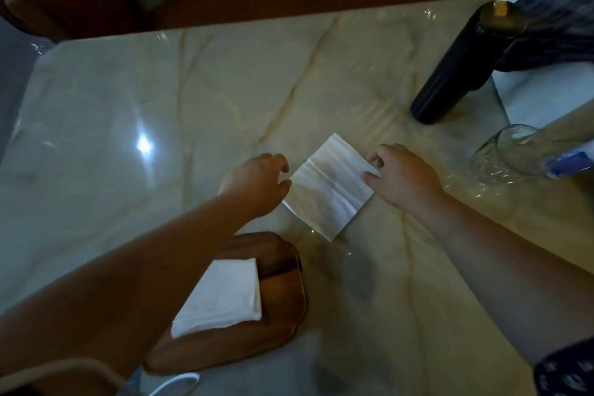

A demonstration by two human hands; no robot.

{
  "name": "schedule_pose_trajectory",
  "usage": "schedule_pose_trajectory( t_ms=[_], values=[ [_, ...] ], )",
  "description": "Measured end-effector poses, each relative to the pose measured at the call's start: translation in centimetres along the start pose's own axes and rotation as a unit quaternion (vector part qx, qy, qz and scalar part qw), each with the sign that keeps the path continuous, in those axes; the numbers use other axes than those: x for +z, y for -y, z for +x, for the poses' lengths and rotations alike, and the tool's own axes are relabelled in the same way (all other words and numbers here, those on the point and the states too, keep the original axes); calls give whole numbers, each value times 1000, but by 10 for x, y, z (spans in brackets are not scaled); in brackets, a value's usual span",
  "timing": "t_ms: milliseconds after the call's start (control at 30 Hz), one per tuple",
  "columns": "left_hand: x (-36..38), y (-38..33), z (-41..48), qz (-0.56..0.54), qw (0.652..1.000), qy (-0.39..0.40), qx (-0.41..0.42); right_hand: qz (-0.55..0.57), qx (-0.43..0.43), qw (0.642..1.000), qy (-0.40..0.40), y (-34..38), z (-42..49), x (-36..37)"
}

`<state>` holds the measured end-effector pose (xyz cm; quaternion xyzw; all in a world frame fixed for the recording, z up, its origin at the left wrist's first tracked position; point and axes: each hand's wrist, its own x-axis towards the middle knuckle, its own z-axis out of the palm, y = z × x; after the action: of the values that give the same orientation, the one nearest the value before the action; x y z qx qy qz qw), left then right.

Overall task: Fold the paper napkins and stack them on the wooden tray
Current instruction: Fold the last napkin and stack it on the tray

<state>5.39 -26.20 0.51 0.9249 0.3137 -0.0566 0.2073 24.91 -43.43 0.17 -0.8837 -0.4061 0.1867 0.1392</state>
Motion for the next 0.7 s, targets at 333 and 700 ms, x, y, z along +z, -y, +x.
schedule_pose_trajectory(
  t_ms=[333, 700],
  values=[
    [25, -9, 19, 123, 990, 49, -52, 6, 20, 1000, 12, -34, 21, 8],
    [39, -34, -19, 165, 978, 129, 24, -20, -69, 997, 39, -16, 59, 0]
  ],
)
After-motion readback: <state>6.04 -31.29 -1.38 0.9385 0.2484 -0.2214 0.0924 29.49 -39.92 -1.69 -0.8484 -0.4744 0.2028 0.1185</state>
